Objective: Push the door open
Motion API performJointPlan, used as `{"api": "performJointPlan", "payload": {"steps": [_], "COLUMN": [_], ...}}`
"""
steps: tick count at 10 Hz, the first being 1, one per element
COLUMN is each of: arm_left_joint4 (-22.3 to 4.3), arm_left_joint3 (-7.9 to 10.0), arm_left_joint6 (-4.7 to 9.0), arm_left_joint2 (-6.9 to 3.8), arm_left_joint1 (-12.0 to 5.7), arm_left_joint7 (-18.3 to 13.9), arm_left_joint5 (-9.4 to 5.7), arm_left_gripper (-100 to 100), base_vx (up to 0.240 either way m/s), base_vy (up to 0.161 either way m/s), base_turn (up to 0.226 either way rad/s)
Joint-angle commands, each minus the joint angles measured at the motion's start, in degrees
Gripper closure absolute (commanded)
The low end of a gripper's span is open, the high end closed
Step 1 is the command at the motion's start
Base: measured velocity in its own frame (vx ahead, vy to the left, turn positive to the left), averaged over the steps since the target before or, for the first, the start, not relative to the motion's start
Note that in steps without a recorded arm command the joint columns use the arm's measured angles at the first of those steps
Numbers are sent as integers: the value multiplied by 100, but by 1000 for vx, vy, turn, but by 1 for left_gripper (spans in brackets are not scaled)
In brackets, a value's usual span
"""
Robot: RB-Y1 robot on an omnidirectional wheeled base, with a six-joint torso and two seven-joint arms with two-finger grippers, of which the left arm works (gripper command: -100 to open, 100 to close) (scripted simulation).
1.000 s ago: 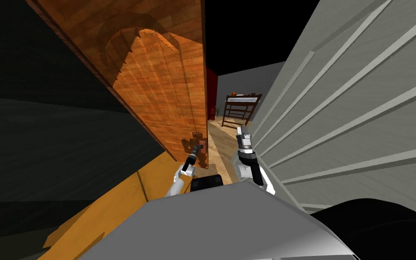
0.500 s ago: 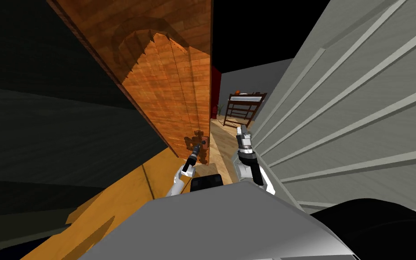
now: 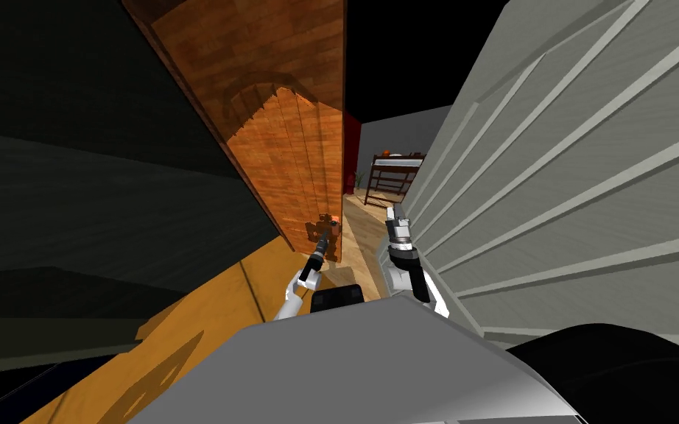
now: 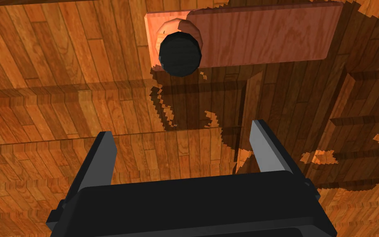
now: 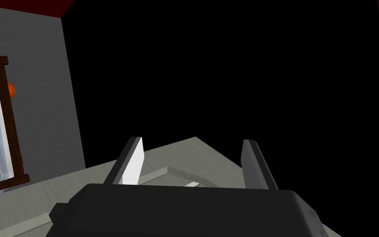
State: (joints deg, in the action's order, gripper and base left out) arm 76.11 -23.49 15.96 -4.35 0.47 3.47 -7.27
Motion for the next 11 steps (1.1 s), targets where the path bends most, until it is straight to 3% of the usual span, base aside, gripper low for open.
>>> {"api": "performJointPlan", "payload": {"steps": [1, 10, 11], "arm_left_joint4": [0, -220, -220], "arm_left_joint3": [0, 148, 148], "arm_left_joint6": [0, 88, 88], "arm_left_joint2": [0, 76, 76], "arm_left_joint1": [0, -153, -153], "arm_left_joint7": [0, 9, 9], "arm_left_joint5": [0, 20, 20], "arm_left_gripper": [-100, -100, 100], "base_vx": [-88, 173, -14], "base_vy": [2, -63, 2], "base_turn": [0, -23, 7]}}
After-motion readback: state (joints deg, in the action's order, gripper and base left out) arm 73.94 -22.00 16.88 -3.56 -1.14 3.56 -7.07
